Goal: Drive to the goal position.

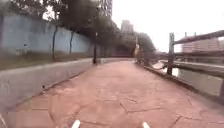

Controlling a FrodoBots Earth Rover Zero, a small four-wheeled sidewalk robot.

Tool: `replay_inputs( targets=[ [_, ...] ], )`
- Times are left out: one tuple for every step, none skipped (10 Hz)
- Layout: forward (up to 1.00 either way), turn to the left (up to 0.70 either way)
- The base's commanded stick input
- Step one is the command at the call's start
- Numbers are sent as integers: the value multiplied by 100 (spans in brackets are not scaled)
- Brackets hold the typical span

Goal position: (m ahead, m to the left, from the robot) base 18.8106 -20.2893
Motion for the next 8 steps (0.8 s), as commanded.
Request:
replay_inputs(
  targets=[
    [70, 0],
    [70, 0],
    [70, 0],
    [70, 0],
    [70, 0],
    [70, 0],
    [70, 0],
    [70, 0]
  ],
)
